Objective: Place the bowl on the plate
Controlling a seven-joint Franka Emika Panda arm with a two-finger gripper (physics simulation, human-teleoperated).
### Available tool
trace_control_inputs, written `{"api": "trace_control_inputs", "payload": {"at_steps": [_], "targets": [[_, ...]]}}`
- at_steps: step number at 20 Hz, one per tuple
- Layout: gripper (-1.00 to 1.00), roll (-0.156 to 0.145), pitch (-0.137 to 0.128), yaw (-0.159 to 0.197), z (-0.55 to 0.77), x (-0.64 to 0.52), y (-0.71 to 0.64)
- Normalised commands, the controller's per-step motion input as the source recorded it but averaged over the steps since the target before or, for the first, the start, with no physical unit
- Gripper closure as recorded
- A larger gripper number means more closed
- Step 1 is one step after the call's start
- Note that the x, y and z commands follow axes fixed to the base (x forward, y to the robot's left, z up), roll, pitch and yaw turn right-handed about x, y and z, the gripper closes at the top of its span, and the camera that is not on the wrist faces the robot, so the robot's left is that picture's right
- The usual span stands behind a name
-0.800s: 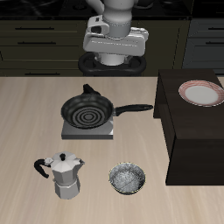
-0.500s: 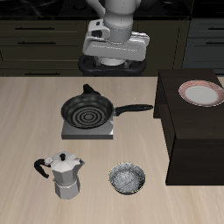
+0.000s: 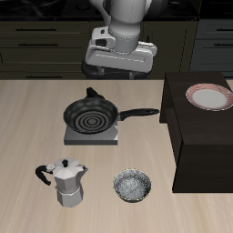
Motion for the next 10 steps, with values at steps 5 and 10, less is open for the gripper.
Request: {"api": "trace_control_inputs", "payload": {"at_steps": [5,10], "targets": [[-1.00,-0.024,-0.007,0.008,0.01,0.32,-0.04],[-1.00,0.013,0.014,0.005,-0.01,0.29,0.01]]}}
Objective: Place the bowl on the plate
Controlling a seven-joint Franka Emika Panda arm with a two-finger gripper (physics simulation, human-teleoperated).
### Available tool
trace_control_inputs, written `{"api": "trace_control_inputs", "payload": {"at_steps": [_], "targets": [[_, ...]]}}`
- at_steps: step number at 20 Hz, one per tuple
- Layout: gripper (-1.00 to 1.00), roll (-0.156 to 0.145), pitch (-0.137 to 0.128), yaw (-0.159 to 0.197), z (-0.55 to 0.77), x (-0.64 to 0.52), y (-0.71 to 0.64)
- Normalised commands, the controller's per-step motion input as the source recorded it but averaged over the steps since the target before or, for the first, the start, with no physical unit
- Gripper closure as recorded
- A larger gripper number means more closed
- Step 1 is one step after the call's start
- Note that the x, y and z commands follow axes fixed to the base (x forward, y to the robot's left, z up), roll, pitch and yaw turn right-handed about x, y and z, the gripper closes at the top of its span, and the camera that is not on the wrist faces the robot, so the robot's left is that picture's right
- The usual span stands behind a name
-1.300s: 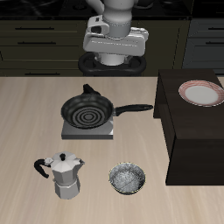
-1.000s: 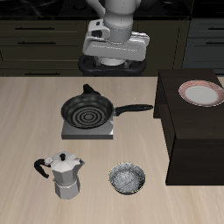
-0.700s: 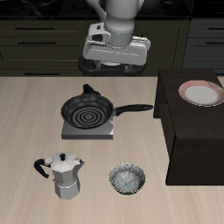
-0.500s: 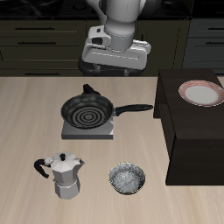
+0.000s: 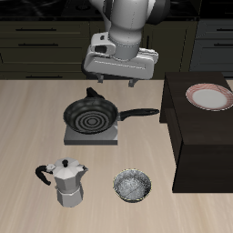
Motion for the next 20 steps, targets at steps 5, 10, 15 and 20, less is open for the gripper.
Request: {"api": "trace_control_inputs", "payload": {"at_steps": [5,10,15,20], "targets": [[-1.00,0.004,0.021,0.018,-0.02,0.29,0.11],[-1.00,0.011,0.007,0.006,0.01,0.18,0.07],[-1.00,0.016,-0.009,0.005,0.07,0.20,0.08],[-1.00,0.022,-0.002,0.012,0.03,0.27,0.10]]}}
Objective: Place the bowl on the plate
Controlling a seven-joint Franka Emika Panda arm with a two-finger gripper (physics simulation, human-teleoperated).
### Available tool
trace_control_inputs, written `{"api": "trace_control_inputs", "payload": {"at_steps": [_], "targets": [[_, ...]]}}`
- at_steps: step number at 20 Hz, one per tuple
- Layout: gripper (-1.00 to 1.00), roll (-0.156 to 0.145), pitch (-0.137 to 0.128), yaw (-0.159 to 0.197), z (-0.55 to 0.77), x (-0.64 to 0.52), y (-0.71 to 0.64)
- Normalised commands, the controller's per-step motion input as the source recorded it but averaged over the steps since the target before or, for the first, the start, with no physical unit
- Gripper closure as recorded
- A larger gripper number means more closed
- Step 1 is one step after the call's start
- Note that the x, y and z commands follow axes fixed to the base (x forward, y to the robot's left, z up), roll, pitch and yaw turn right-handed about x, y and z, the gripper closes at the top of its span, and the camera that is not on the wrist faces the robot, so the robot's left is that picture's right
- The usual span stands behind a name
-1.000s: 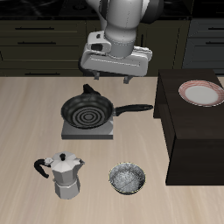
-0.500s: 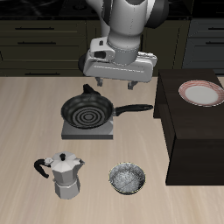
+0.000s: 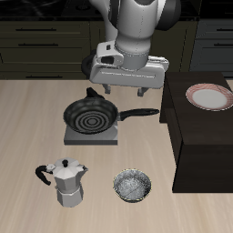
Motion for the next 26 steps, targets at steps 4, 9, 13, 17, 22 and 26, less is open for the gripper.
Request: {"api": "trace_control_inputs", "payload": {"at_steps": [4,9,13,17,22,26], "targets": [[-1.00,0.019,0.013,0.003,-0.01,0.27,0.06],[-1.00,0.046,0.008,-0.016,0.04,0.27,0.05],[-1.00,0.048,-0.002,0.002,0.08,0.25,-0.07],[-1.00,-0.021,-0.042,-0.001,0.16,0.22,-0.20],[-1.00,-0.014,-0.024,-0.014,0.15,0.26,-0.19],[-1.00,-0.039,-0.020,0.015,0.06,0.20,-0.19]]}}
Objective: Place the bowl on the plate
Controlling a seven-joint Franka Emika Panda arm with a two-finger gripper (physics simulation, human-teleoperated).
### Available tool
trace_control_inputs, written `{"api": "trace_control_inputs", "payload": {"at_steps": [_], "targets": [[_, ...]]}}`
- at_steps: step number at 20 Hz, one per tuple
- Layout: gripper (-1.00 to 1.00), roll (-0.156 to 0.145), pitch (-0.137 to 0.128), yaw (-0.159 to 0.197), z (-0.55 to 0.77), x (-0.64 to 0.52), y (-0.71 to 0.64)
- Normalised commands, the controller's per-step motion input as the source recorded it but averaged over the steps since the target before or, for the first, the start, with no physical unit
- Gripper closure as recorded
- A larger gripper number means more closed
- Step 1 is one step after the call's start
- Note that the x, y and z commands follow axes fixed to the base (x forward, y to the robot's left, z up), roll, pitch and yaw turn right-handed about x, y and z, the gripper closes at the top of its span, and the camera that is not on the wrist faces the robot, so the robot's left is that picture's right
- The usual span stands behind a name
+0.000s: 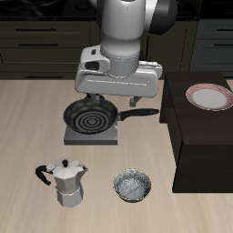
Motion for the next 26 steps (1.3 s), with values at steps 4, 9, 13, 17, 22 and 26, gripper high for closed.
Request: {"api": "trace_control_inputs", "payload": {"at_steps": [4,9,13,17,22,26], "targets": [[-1.00,0.007,-0.006,-0.005,0.05,0.16,-0.07],[-1.00,0.014,-0.014,0.024,0.09,0.21,0.01],[-1.00,-0.030,-0.053,-0.011,0.22,0.26,-0.05],[-1.00,0.004,-0.004,-0.013,0.07,0.16,0.05],[-1.00,0.046,0.003,0.001,-0.03,0.10,0.21],[-1.00,0.070,0.016,0.029,-0.08,0.05,0.17]]}}
